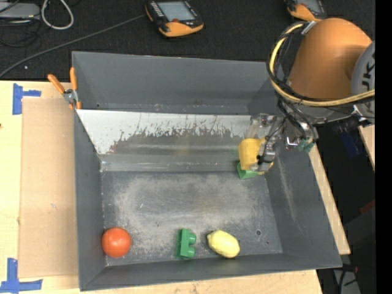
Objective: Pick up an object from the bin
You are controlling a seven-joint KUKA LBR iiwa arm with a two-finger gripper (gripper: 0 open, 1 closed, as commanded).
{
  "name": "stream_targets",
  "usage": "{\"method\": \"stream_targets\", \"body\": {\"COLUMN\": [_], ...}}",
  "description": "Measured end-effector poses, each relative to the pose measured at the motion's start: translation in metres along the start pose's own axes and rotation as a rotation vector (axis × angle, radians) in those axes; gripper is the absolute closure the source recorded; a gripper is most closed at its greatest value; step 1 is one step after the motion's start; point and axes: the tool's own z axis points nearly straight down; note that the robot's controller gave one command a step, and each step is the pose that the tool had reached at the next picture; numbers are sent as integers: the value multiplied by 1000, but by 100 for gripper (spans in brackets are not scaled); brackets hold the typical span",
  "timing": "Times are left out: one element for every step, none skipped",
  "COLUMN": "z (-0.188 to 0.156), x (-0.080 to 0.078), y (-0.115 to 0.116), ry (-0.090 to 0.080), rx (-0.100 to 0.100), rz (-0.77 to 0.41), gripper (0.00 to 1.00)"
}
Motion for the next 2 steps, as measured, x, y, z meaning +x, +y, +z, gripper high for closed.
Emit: {"method": "stream_targets", "body": {"z": [55,70], "x": [6,-9], "y": [41,42], "ry": [-8,-13], "rx": [-2,3], "rz": [-137,-156], "gripper": [100,100]}}
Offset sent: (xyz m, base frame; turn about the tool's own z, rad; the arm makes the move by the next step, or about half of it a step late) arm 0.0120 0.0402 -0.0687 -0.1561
